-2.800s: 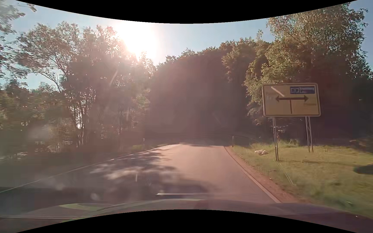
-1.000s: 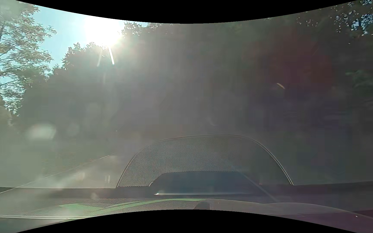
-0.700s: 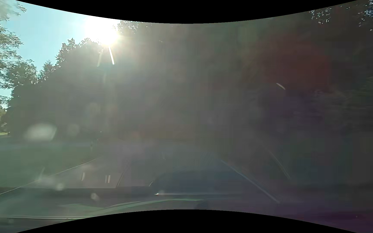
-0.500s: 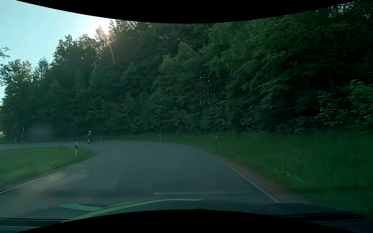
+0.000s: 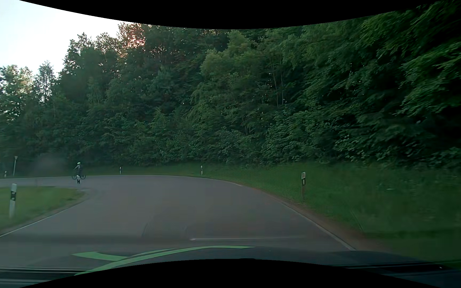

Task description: Follow the waypoints while adhering to traffic rules and regulations

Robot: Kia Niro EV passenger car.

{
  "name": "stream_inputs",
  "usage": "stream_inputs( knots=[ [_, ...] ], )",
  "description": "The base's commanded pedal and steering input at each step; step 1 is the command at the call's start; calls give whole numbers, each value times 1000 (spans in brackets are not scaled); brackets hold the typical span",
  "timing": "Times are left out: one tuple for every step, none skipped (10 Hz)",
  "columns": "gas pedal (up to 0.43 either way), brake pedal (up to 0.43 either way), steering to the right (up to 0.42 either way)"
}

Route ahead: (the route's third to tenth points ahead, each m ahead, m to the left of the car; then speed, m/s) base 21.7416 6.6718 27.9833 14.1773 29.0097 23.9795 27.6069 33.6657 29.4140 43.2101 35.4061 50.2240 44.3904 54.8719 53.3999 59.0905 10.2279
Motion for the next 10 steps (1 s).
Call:
stream_inputs(
  knots=[
    [0,0,-65],
    [0,0,-68],
    [0,0,-71],
    [0,0,-74],
    [0,0,-76],
    [0,0,-81],
    [0,0,-87],
    [0,0,-92],
    [0,0,-98],
    [0,0,-102]
  ],
)
